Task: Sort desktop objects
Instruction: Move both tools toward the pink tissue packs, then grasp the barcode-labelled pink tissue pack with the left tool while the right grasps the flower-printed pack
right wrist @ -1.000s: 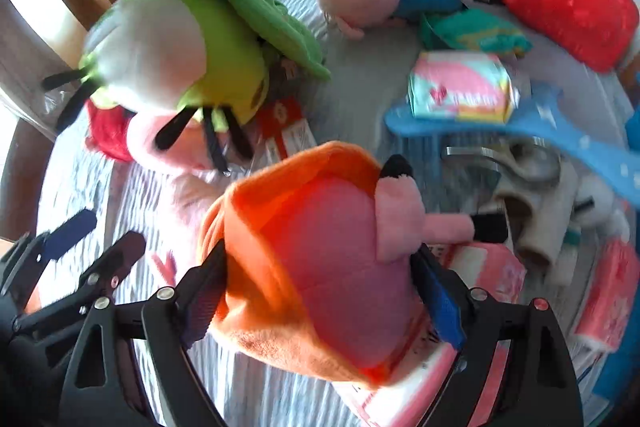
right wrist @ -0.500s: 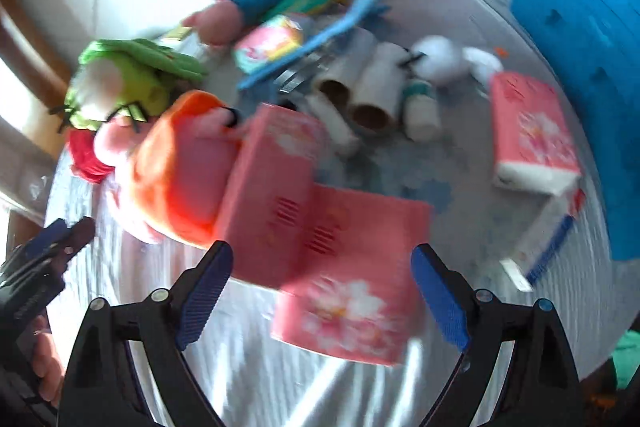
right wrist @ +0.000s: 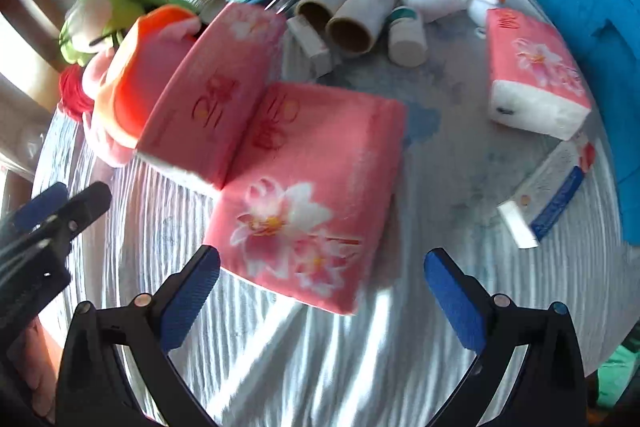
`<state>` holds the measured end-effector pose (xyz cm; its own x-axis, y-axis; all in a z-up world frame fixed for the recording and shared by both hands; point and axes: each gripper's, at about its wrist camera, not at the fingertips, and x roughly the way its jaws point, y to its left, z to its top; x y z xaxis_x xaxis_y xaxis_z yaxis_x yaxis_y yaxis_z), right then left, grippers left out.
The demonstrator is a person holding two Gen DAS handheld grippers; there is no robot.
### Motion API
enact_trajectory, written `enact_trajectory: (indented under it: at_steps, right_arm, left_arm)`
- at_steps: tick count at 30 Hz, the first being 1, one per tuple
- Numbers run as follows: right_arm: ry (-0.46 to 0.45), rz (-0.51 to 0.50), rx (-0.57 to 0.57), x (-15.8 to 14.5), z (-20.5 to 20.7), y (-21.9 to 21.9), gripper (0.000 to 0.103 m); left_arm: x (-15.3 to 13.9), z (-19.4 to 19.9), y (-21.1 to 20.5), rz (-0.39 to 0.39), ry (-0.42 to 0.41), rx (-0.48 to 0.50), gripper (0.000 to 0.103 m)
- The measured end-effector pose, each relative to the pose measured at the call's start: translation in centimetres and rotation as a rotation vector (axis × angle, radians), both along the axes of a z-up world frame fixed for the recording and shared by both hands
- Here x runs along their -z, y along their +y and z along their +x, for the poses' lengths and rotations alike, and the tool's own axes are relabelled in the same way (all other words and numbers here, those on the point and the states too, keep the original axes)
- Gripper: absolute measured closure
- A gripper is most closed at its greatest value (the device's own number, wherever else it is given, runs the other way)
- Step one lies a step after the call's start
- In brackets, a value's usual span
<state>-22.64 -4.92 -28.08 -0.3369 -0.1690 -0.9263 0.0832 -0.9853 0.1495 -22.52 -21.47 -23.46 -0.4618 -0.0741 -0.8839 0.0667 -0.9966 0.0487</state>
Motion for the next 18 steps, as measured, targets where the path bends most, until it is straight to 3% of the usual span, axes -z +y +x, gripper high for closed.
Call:
enact_trajectory:
  at_steps: [5, 11, 14, 16, 18]
  right_arm:
    - [0.071, 0.039, -0.032, 0.1, -0.5, -1.0, 0.000]
    - [0.044, 0.072, 0.092, -0.8, 0.1, 5.7, 0.000]
    - [0.043, 0.120, 0.113, -1.3, 0.6, 7.0, 0.000]
    - [0.042, 0.143, 0.122, -1.6, 0.8, 7.6, 0.000]
    - [0.031, 0.119, 0.136, -1.6, 0.8, 8.3, 0.000]
  left_arm:
    - [-0.3, -0.2, 0.8, 0.005, 0.016, 0.017, 0.034]
    - [-0.9, -2.1, 4.6, 0.058, 0.034, 0.105, 0.034]
    - [-0.6, -4.0, 7.4, 0.097, 0.033, 0.165, 0.027]
    - [0.9, -5.6, 9.3, 0.076, -0.004, 0.188, 0.025]
    - [3.5, -6.9, 10.5, 0.006, -0.080, 0.187, 0.022]
